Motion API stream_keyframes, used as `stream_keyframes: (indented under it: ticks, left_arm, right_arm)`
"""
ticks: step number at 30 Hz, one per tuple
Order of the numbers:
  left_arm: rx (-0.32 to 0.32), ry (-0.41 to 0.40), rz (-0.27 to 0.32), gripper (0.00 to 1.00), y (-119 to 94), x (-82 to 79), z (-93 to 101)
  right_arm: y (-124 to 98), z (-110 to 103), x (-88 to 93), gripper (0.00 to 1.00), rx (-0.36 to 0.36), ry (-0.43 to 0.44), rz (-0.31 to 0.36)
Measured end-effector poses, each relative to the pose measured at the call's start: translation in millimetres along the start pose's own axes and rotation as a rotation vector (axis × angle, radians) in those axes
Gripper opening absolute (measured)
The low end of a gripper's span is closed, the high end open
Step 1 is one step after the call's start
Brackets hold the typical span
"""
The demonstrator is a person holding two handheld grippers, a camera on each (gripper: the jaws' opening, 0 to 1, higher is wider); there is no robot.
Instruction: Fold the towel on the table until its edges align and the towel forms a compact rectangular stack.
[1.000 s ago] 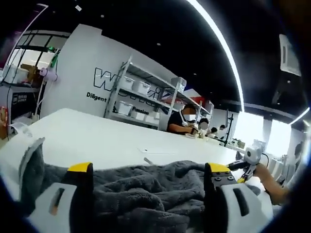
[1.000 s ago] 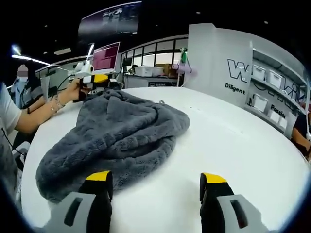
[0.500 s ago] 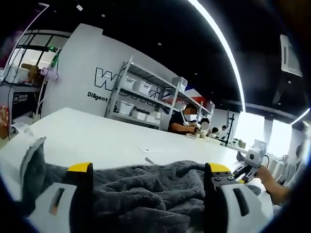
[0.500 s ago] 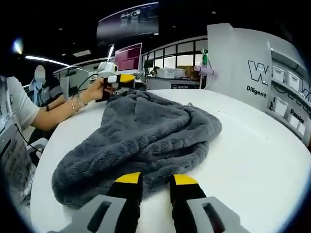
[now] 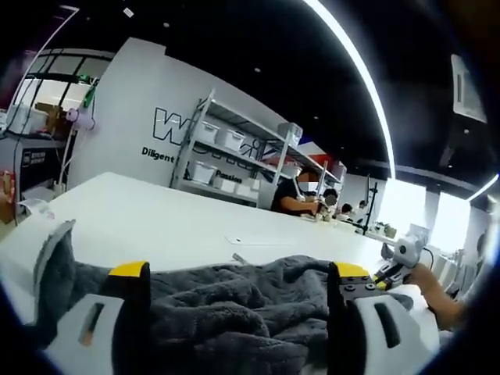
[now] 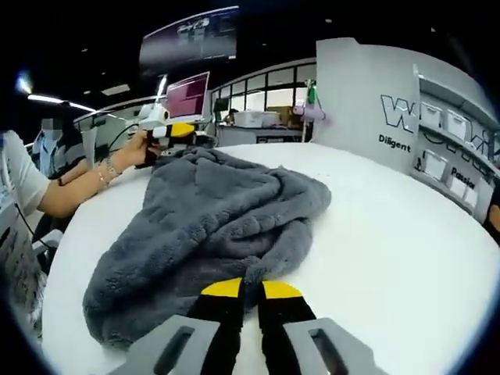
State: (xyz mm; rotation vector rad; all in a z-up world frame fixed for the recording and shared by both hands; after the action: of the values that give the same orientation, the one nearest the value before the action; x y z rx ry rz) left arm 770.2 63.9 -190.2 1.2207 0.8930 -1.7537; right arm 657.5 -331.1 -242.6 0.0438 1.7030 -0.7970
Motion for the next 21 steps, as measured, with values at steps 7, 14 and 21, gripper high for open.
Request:
stream_keyframes:
  ticks: [7, 14, 21]
  left_arm:
    - [0.001, -0.005, -0.004, 0.99, 0.0, 0.8, 0.2]
    - [0.0, -0.024, -0.005, 0.98, 1.1, 1.0, -1.7]
    - [0.0, -0.026, -0.011, 0.98, 1.1, 2.0, -1.3]
  right_arm:
    - [-15.2, 19.3, 5.3, 0.06, 0.152, -0.014, -0.037]
    - [-39.2, 39.0, 16.2, 0.05, 0.338, 0.005, -0.094]
    - [-56.9, 55.7, 23.9, 0.05, 0.468, -0.021, -0.16]
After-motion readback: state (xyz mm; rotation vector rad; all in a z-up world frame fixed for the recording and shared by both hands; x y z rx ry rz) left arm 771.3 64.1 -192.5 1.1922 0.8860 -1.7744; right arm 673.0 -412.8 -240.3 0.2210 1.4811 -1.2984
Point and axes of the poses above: the point that each gripper's makers call its tool centre point, and the gripper's own axes: y roughly forward along the fingers, z roughly to its right, x roughly out of its underside, the point moved 6 cm from there along -y, roughly backward along the fingers, and after that the axes turned 13 degrees about -x, right-handed, at the moved point
